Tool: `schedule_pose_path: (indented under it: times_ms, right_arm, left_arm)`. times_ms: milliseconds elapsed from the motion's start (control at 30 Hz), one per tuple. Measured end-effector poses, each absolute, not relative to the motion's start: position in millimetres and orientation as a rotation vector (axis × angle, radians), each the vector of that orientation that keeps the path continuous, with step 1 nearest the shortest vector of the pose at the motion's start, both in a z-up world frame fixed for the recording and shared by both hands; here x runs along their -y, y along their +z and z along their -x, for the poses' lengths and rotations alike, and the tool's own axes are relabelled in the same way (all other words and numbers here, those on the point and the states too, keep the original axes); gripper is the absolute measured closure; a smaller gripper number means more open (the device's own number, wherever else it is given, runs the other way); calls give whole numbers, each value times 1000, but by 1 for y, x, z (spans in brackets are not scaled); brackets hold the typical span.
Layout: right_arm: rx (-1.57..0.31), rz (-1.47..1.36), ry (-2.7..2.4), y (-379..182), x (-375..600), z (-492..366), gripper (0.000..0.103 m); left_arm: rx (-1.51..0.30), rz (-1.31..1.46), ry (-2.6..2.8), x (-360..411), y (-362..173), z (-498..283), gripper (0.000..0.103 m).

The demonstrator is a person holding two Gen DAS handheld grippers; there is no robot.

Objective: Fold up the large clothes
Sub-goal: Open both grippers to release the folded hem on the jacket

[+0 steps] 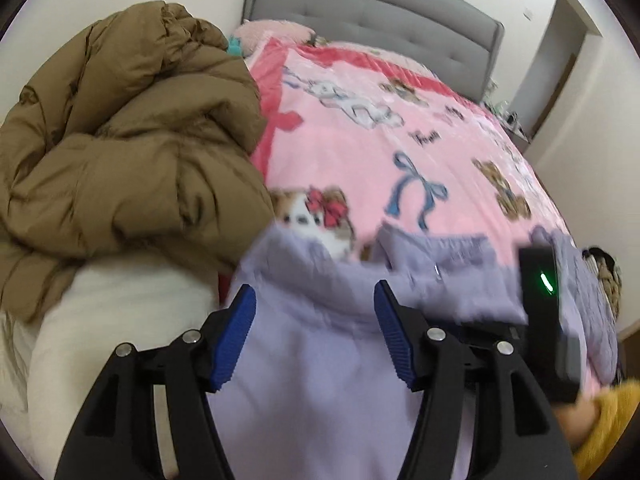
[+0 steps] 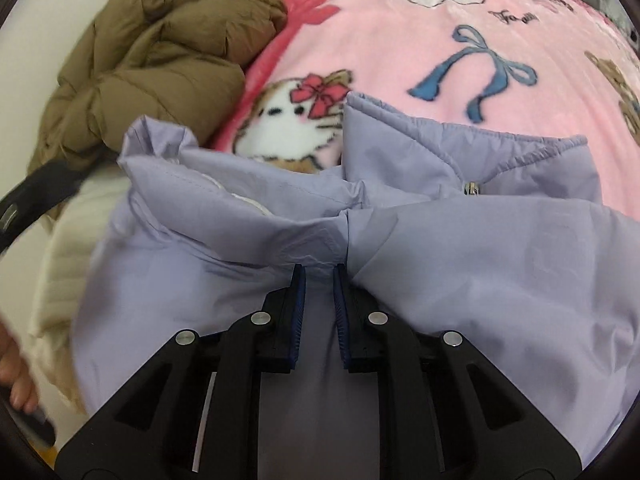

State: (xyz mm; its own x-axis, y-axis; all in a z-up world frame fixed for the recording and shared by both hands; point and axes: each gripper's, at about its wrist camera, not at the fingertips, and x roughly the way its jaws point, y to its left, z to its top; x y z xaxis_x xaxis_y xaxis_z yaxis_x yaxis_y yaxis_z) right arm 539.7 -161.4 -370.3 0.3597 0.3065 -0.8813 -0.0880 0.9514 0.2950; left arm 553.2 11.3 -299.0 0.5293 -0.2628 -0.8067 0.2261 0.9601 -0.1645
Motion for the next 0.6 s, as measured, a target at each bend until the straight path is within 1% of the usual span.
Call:
schedule_pose_path:
  times_ms: [133,200,233,267,300,333,367,467,533,600]
  right_arm:
    - [-1151,-212,258,-361,164,-536,89]
    - [-1077,-243,267,-343,175,-522,84]
    - [-1013,-249,257,-329,183,-509,75]
    - [-967,-240,234,-319,189,-499,54]
    - [-890,-221,187,-304,199,-479,37]
    - [-835,-200,158,-293,208,-460,34]
    - [-792,-170,135,-282,220,-433,34]
    - [-817,-95,129,-279,246,-382,34]
    - [-854,34,77,-286,261,-343,34]
    - [-841,109,36,-291,276,-300,34]
  left_arm:
    - [-1072,-55,-198,-4,-331,-532,42]
    - [-1126,-37,-131,-7,-351,-531,44]
    - [-1123,-24,-121,-9,-359,-530,44]
    - [-1110,-36,-118,-9,-363,-528,44]
    - [-1096,-56,-117,-8,-366,-526,44]
    - [-1073,-78,-117,-6,-366,-523,44]
    - [-1033,-105,-116,-4,-363,-515,44]
    - [-985,-116,-121,-8,-350,-491,44]
    - [-936,-98,-126,-14,-338,-467,44]
    - [-880,-114,-118,-17,-333,-433,43]
